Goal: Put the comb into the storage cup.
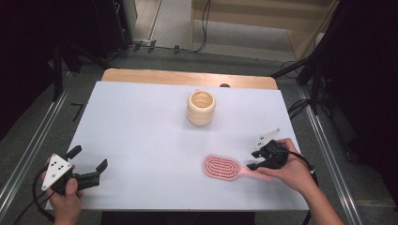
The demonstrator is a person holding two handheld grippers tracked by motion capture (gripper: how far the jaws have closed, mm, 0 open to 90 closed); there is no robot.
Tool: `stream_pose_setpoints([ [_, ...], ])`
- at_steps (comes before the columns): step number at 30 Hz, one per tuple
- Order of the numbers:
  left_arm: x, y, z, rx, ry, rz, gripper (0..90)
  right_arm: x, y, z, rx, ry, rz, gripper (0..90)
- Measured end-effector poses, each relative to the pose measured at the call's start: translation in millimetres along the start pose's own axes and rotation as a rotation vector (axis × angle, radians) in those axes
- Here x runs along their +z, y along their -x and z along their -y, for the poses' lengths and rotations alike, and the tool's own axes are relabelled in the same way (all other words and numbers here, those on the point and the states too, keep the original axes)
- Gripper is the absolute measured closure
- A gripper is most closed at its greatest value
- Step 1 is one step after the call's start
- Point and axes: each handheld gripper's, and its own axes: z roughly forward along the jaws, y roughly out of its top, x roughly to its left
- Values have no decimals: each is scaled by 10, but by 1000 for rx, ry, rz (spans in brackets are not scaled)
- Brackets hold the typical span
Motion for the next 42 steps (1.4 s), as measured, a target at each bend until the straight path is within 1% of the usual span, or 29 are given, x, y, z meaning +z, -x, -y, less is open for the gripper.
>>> stream_pose_setpoints([
  [1,0,0,0,0,0,0,0,1,-6,-10,-16,-8,0,286],
  [3,-1,-1,0,0,0,0,0,1,-25,-35,-24,-21,-16,185],
  [4,-1,-1,0,0,0,0,0,7,-32,-46,-32,-26,-24,93],
  [5,-2,0,0,0,0,0,0,13,-37,-58,-42,-34,-31,34],
  [6,-1,0,0,-1,0,0,0,19,-59,-70,-33,-38,-35,0],
  [7,-1,0,0,0,0,0,0,26,-67,-83,-35,-33,-10,0],
  [8,-1,0,0,0,0,0,0,31,-75,-94,-18,-38,7,0],
  [9,-2,0,0,0,-1,0,0,45,-80,-110,-6,-46,11,0],
  [10,-2,0,0,1,-1,0,0,49,-88,-115,-5,-53,-1,0],
  [12,-2,-1,0,0,0,-1,0,68,-107,-127,-24,-55,-40,0],
  [15,-2,-1,0,-2,1,0,0,118,-132,-132,-58,-86,-43,0],
  [16,-2,-2,0,-1,0,0,0,142,-144,-139,-51,-99,-46,0],
  [17,-1,-2,0,-1,0,0,0,154,-151,-140,-51,-108,-41,16],
  [18,-1,-1,0,-1,1,0,0,171,-154,-144,-72,-108,-34,56],
  [19,-1,0,0,-2,1,0,0,181,-171,-149,-74,-113,-22,79],
  [20,-1,-1,0,-2,1,-1,0,186,-183,-153,-84,-124,-21,126],
  [24,-2,-3,0,-2,1,0,0,206,-237,-163,-127,-132,-21,287],
  [25,-2,-3,0,-2,1,-1,0,215,-239,-165,-149,-130,-15,325],
  [26,-2,-3,0,-2,1,0,0,213,-254,-169,-144,-143,-10,361],
  [27,-2,-3,0,-2,1,0,0,213,-254,-169,-144,-143,-10,361],
  [28,-2,-2,0,-1,1,-1,0,225,-250,-174,-172,-139,-4,464],
  [29,-2,-2,0,-2,1,-1,0,228,-250,-175,-171,-140,-8,503],
  [30,-2,-2,0,-2,1,-1,0,231,-258,-175,-165,-148,-1,523],
  [32,-3,-3,0,-2,1,-1,0,244,-264,-180,-164,-164,-8,558],
  [33,-3,-2,0,-2,1,-1,0,254,-262,-183,-183,-169,-9,572],
  [36,-2,-1,0,-2,2,0,0,271,-270,-189,-198,-168,-15,606],
  [37,-1,-1,0,-3,2,0,0,270,-278,-186,-189,-168,-17,629],
  [40,-1,-1,0,-2,2,1,0,271,-280,-179,-193,-161,-22,658],
  [42,0,-1,-1,1,0,2,0,270,-300,-173,-185,-152,-14,672],
])
